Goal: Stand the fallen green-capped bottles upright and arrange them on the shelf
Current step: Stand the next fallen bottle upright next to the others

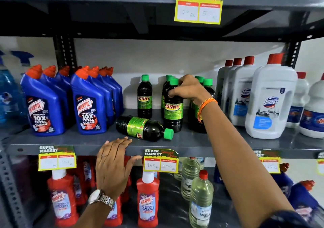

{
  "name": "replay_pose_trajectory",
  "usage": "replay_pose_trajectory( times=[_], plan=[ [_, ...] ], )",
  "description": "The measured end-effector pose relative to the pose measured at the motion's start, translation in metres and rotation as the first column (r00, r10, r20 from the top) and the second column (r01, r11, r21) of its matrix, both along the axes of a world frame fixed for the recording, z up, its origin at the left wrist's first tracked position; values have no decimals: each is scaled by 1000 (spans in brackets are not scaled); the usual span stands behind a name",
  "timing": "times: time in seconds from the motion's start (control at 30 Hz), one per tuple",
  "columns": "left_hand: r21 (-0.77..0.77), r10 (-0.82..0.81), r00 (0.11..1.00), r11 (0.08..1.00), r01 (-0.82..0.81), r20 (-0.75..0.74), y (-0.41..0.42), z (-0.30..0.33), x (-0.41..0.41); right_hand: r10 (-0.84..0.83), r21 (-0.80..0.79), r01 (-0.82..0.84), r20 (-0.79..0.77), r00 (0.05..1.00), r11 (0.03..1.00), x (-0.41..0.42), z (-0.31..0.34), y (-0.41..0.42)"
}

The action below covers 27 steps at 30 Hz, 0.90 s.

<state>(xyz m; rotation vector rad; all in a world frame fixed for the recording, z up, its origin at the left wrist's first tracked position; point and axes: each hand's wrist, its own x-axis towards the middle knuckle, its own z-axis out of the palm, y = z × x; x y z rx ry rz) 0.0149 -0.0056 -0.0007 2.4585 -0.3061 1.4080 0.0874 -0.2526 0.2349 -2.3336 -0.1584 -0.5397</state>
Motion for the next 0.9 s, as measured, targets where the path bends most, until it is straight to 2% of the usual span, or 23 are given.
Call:
replay_pose_trajectory(
  times=[0.27, 0.43, 0.47, 0.53, 0.6, 0.63, 0.7, 0.77, 0.83, 0.9],
  plan=[
    [21, 14, 1000, 1000, -15, 27, -1, -1, -1, 10, 102, -12, 18, 1000, 995, 3, -13, -2],
    [24, 15, 1000, 1000, -16, 20, -2, 2, 1, -27, 42, 26, 15, 1000, 999, -10, -10, -1],
    [25, 18, 1000, 1000, -18, 11, -3, 3, 0, -81, 12, 81, 59, 995, 997, -18, -14, -2],
    [32, 21, 1000, 999, -20, -16, -2, 5, -3, -220, 21, 222, 247, 944, 975, -39, -29, -1],
    [58, 17, 999, 998, -14, -48, 1, 8, -8, -254, 81, 241, 366, 895, 967, -62, -51, 4],
    [81, 21, 998, 997, -16, -63, 2, 8, -11, -218, 56, 211, 316, 923, 976, -70, -64, 6],
    [146, 19, 997, 989, -8, -74, 9, 10, -15, -90, -75, 93, 47, 995, 993, -79, -84, 13],
    [188, -1, 996, 982, 18, -86, 15, 14, -16, 16, -107, -35, -177, 984, 994, -79, -93, 15],
    [167, -3, 994, 986, 21, -110, 26, 20, -15, 77, -56, -92, -229, 970, 994, -77, -95, 17],
    [160, 20, 991, 987, 2, -134, 35, 23, -16, 93, -47, -104, -199, 976, 993, -74, -98, 20]
  ],
)
